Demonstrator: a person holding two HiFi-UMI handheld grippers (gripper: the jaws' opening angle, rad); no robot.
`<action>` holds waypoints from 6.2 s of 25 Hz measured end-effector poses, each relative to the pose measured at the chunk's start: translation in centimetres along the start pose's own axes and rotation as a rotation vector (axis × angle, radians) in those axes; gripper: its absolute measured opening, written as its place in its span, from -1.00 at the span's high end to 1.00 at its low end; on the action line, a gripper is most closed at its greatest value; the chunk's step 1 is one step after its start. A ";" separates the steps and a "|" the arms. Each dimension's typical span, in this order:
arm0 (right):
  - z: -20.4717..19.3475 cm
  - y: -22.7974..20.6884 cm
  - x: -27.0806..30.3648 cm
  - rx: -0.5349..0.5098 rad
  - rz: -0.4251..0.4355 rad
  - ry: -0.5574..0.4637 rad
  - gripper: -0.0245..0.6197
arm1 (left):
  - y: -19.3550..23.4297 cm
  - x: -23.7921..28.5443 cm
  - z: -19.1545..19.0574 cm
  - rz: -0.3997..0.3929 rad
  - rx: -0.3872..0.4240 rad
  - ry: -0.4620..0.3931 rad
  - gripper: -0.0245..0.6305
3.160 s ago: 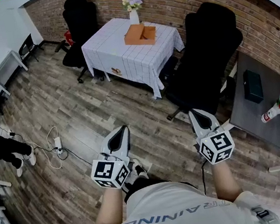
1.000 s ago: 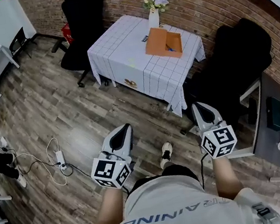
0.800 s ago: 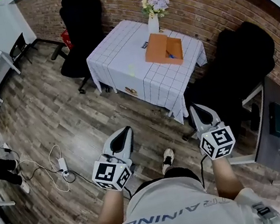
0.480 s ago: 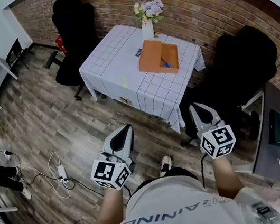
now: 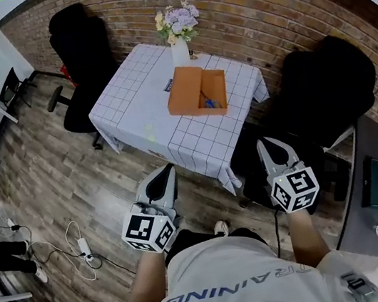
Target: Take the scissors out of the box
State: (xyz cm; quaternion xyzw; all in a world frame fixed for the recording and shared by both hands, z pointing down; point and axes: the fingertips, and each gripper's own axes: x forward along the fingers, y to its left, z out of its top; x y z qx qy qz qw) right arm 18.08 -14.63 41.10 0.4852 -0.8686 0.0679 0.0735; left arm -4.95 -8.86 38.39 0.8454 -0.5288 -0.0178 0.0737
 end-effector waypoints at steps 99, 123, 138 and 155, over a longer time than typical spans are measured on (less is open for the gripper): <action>-23.9 -10.7 37.3 0.093 -0.111 1.264 0.60 | 26.5 32.1 -5.0 -0.320 -0.172 0.267 0.92; 3.6 -10.6 31.0 0.104 -0.303 0.219 0.61 | 20.3 32.6 2.1 -0.346 -0.058 0.148 0.92; 11.1 -10.3 25.1 0.029 -0.313 -0.026 0.61 | 16.8 31.8 6.5 -0.334 -0.004 0.055 0.92; 10.9 -9.4 25.0 0.038 -0.290 -0.046 0.61 | 16.1 31.6 6.7 -0.351 0.002 0.056 0.92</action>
